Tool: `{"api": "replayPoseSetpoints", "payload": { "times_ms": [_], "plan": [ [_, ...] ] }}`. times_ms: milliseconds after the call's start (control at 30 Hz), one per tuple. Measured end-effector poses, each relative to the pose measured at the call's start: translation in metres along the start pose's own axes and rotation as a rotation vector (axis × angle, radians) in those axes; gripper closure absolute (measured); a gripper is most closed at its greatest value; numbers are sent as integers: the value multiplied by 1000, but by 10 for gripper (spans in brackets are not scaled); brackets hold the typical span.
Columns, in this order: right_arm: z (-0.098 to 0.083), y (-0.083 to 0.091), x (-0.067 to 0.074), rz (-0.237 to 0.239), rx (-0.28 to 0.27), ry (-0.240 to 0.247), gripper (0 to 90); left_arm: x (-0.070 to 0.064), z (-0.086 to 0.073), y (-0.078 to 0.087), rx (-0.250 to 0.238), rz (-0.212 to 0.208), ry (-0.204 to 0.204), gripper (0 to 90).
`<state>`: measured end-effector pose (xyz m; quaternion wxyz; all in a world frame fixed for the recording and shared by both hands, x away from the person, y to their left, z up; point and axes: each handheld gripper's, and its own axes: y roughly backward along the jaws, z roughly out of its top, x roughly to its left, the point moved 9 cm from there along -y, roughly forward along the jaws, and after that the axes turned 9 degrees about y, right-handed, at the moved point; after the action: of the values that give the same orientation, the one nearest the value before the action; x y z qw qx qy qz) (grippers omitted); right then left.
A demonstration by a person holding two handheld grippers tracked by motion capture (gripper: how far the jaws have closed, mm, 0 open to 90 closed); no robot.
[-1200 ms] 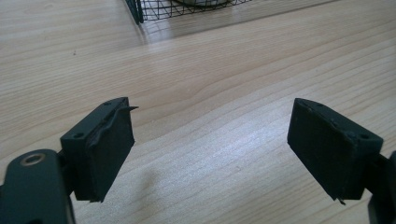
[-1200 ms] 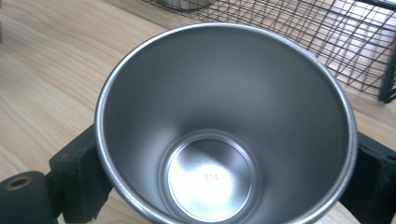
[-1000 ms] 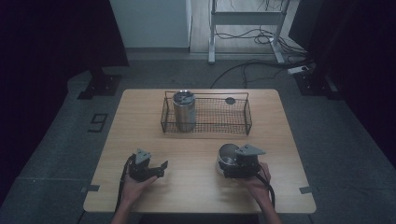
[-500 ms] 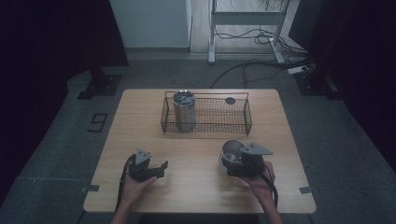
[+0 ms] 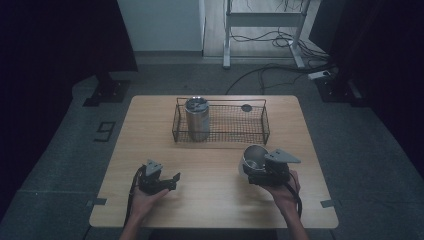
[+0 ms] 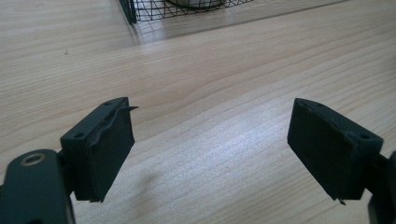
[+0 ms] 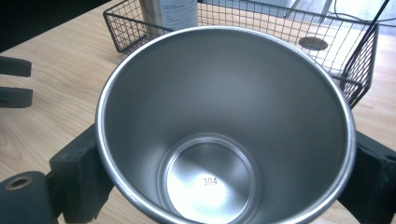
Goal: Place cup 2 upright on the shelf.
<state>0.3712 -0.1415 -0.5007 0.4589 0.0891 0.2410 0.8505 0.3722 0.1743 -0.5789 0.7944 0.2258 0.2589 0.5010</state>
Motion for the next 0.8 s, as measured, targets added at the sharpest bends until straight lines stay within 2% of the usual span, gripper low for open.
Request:
{"api": "replayPoseSetpoints", "payload": {
  "times_ms": [167, 300, 533, 800],
  "plan": [
    [9, 3, -6, -4, 7, 7, 75, -3, -2, -2, 12, -7, -8, 146],
    [17, 6, -10, 21, -1, -21, 75, -7, -3, -2, 18, -7, -21, 146],
    [25, 7, -18, 13, -11, -37, 75, -11, -4, -3, 23, -13, -30, 146],
    [31, 9, -22, 7, -13, -30, 75, -14, -5, -4, 30, -15, -36, 146]
  ]
}}
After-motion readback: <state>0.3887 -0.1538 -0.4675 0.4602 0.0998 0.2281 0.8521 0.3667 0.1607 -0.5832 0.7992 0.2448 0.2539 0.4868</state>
